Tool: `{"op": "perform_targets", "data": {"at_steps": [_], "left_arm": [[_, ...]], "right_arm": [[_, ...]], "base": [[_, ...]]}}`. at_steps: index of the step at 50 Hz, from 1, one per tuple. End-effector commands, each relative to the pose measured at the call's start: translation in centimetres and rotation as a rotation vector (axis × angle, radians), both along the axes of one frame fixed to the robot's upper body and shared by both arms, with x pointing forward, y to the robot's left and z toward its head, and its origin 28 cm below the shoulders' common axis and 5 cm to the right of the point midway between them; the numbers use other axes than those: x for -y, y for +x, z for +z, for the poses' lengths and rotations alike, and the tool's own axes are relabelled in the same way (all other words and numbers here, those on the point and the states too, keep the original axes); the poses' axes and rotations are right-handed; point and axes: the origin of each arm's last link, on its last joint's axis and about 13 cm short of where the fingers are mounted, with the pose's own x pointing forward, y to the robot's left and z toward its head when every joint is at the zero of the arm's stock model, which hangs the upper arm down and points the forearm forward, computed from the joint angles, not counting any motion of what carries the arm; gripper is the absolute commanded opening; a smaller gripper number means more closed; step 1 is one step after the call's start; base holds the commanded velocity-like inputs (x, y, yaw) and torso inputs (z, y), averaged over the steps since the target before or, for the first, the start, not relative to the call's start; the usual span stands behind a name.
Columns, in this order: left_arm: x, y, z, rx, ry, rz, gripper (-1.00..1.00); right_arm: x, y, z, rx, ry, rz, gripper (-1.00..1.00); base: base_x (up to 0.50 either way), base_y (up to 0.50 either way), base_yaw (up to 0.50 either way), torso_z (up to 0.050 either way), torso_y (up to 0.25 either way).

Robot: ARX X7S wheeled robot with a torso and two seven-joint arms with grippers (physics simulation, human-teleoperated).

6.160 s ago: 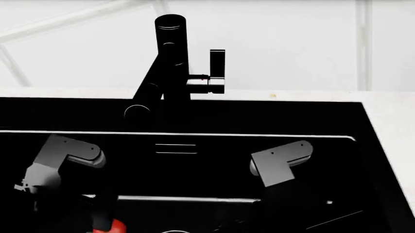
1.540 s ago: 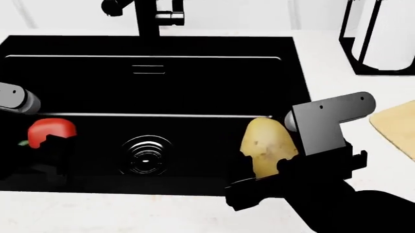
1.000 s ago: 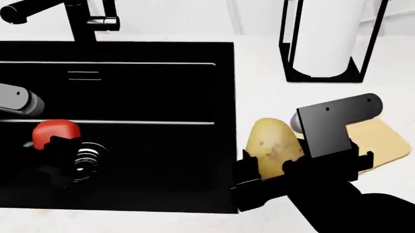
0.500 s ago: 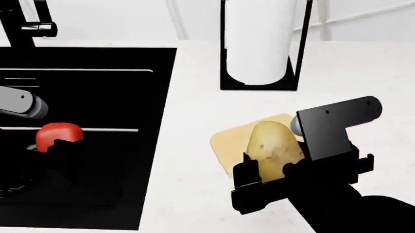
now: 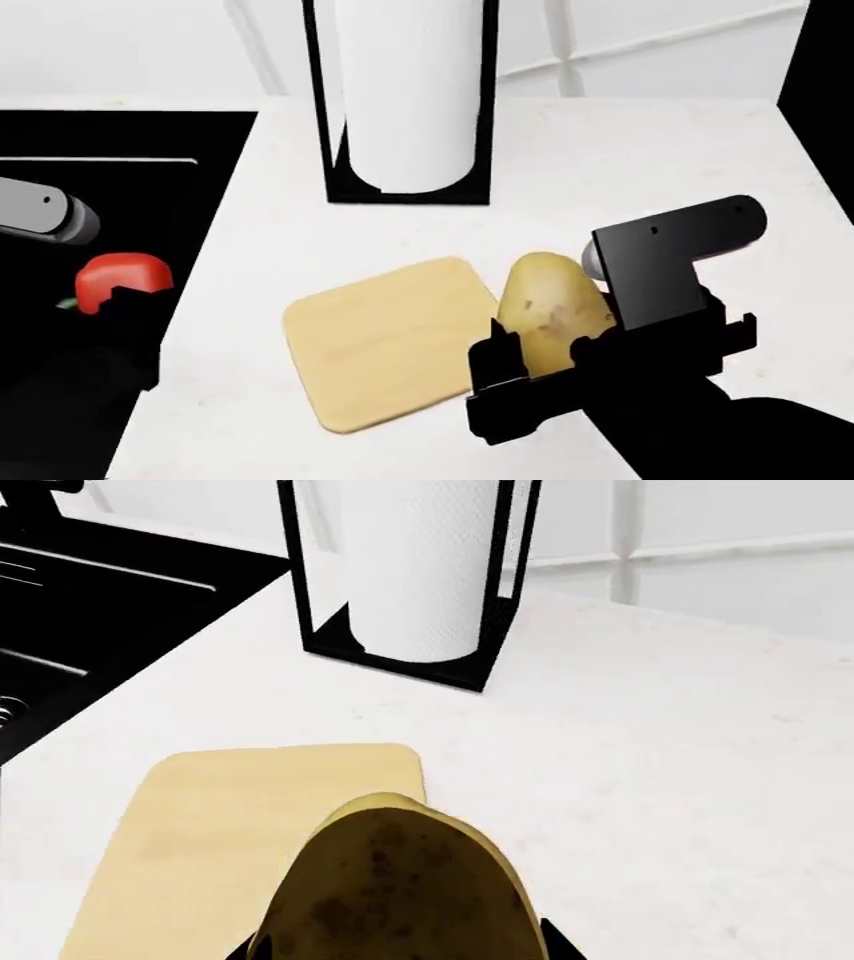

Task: Pick the vegetables from the sink and place them on the cutting board.

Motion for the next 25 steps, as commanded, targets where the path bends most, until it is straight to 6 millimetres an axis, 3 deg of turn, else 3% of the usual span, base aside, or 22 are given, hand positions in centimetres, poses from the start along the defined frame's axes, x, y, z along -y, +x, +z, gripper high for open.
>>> {"op": "perform_targets", "data": {"at_steps": [1, 9, 14, 17, 25], "left_arm": [[0.4, 0.2, 0.6, 0.013, -0.006, 0.005, -1.00], [-0.5, -0.4, 1.2, 0.021, 0.001, 0.003, -1.00], [0.4, 0.2, 0.9, 0.019, 0.002, 0.001, -1.00], [-0.2, -0.2, 1.0, 0.020, 0.002, 0.001, -1.00], [0.4, 0.3, 0.6, 0.019, 0.004, -0.011, -1.00]], "right_arm": [[-0.3, 0.4, -0.3, 0.013, -0.010, 0.015, -1.00], [-0.5, 0.6, -0.6, -0.027, -0.016, 0.003, -1.00], [-1.3, 1.4, 0.0, -0.060, -0.007, 0.046, -1.00], [-1.6, 2.1, 0.6, -0.067, -0.011, 0.060, -1.00], [-3.1, 6.1, 1.4, -0.141, -0.015, 0.070, -1.00]], "base": [[0.21, -0.19, 0.00, 0.000, 0.000], [0.18, -0.08, 0.00, 0.000, 0.003], [0.00, 0.00, 0.00, 0.000, 0.000], [0.00, 0.00, 0.00, 0.000, 0.003], [0.00, 0.00, 0.00, 0.002, 0.000]]}}
